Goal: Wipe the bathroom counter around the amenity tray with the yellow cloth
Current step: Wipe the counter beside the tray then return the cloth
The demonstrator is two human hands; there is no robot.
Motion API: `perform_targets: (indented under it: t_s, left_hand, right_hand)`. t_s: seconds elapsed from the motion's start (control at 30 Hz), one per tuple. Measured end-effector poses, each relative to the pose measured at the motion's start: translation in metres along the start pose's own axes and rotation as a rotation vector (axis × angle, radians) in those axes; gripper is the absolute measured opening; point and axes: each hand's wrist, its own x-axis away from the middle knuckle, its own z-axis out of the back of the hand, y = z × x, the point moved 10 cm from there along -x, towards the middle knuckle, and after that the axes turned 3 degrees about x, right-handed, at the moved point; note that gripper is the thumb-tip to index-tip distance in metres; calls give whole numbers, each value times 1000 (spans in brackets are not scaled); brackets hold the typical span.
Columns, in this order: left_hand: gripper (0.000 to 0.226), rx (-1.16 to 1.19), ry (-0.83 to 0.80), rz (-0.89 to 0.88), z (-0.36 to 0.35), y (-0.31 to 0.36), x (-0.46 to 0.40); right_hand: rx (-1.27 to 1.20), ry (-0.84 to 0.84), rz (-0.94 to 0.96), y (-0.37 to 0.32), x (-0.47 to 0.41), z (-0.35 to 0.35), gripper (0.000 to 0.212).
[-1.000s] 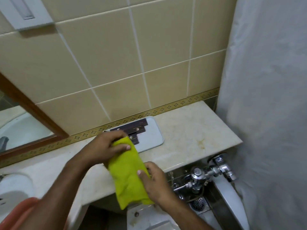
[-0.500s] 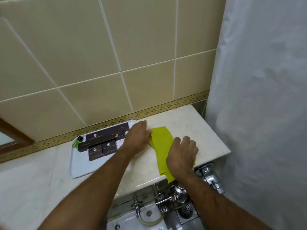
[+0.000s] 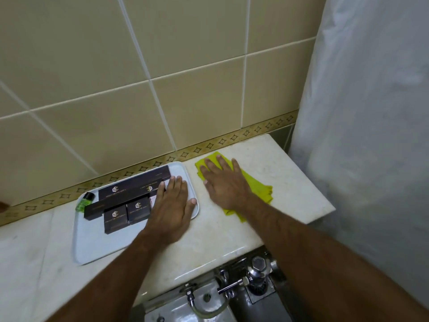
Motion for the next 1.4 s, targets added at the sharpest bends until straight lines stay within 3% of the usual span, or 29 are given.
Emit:
perform_targets:
  t_s: [0.2,0.4,0.63,0.77,0.9,1.07,1.23,1.4]
  left_hand:
    - [76,12,-18,25,4,0,1]
    - [70,17,-23,35,6,2,2]
    - [65,1,-37,41,7,5,1]
    - [65,-40,12,51,19,9,11]
    - [67,57,173,145,65,-6,45]
    - [63,102,255,468,117,-112,182]
    - [72,113,244,849,108,-207,350]
    - [65,177,246,922,84,-233,383]
  right_hand:
    - [44,14,-62,71,-17,7,53]
    - [35,51,-263,133,12,15,56]
    - [80,112,-555,141,94,14,56]
    - [40,98,-634,83,131,5,55]
    - [-4,111,-617,17,151,2,55]
    - [-70,79,-529,-82,158,-11,61]
    - [-144,17,-404,-207,154,-23,67]
    - [-226,-75,-203,-337,136,-36,74]
